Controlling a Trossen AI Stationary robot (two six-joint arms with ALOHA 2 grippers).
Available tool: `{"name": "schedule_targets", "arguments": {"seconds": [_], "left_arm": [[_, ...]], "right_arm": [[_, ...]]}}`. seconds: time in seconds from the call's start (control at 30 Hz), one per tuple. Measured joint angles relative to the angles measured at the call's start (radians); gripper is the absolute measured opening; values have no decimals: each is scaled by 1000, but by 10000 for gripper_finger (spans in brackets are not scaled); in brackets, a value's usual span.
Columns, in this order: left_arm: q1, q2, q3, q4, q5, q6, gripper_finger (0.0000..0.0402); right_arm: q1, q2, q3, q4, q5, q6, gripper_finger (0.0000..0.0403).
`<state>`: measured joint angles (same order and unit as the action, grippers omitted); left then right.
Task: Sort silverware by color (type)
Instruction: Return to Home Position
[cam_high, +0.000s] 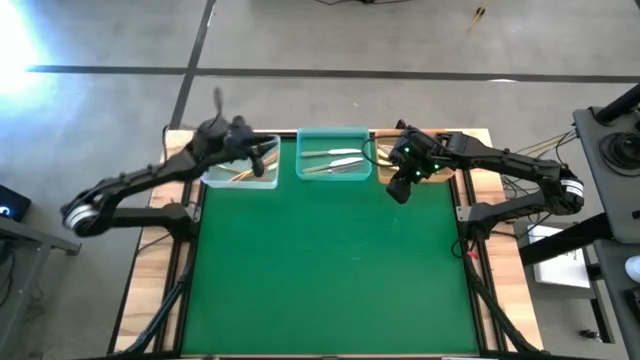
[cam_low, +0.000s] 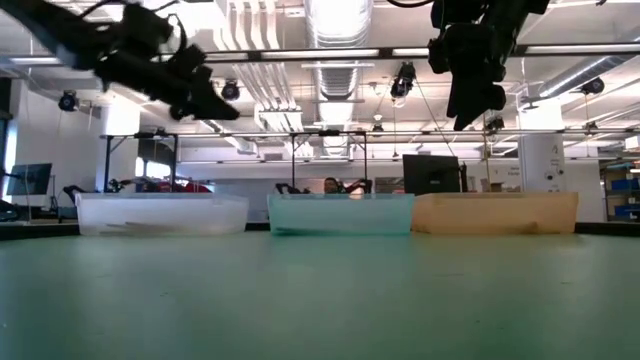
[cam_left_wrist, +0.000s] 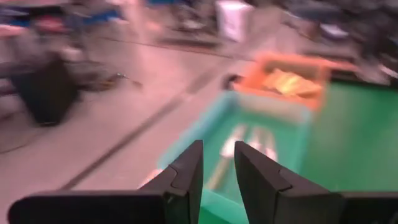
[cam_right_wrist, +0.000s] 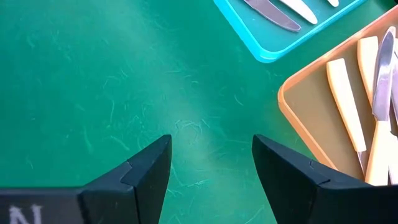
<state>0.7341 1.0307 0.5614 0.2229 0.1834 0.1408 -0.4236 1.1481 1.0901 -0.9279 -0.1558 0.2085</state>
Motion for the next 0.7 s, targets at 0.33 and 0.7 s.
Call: {"name": "schedule_targets", "arguments": {"seconds": [0.33, 0.7], "left_arm": [[2, -206, -361, 377, -325, -305, 75], [1, -186, -551, 617, -324, -308, 75]], "right_arm": [[0, 0, 0, 1, 0, 0, 215], [0, 0, 0, 2, 0, 0, 215]]}}
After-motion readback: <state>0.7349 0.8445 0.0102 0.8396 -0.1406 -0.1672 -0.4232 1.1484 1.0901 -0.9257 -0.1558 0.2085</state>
